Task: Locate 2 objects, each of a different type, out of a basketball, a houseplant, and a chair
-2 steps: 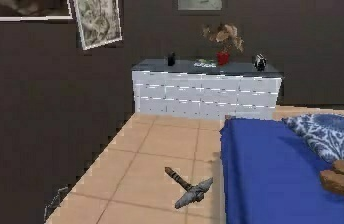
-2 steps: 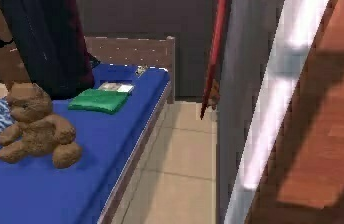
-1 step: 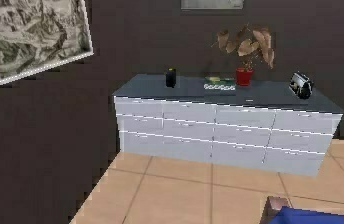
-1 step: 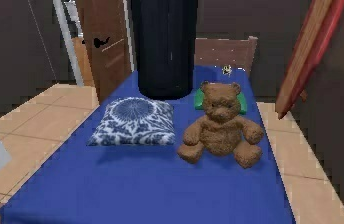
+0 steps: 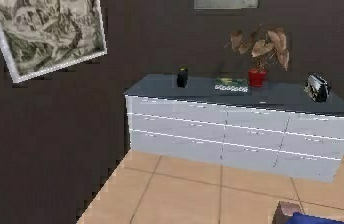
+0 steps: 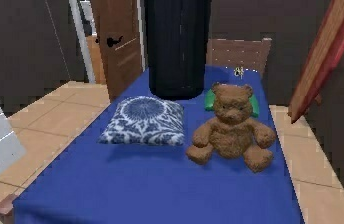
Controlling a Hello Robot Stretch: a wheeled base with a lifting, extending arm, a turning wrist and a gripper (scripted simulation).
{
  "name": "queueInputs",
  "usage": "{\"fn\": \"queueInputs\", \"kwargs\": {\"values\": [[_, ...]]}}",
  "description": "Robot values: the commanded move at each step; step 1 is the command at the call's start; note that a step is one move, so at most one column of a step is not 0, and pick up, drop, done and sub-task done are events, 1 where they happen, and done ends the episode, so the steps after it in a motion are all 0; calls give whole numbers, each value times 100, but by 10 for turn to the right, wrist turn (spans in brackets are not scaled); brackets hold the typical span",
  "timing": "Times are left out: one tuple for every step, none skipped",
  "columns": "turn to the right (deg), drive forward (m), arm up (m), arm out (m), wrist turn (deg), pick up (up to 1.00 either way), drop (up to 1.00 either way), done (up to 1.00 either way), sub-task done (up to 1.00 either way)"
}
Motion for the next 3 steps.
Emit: {"fn": "queueInputs", "kwargs": {"values": [[0, 100, 0, 0, 0, 0, 0, 0, 0], [0, 40, 0, 0, 0, 0, 0, 0, 0], [450, 0, 0, 0, 0, 0, 0, 0, 0]]}}
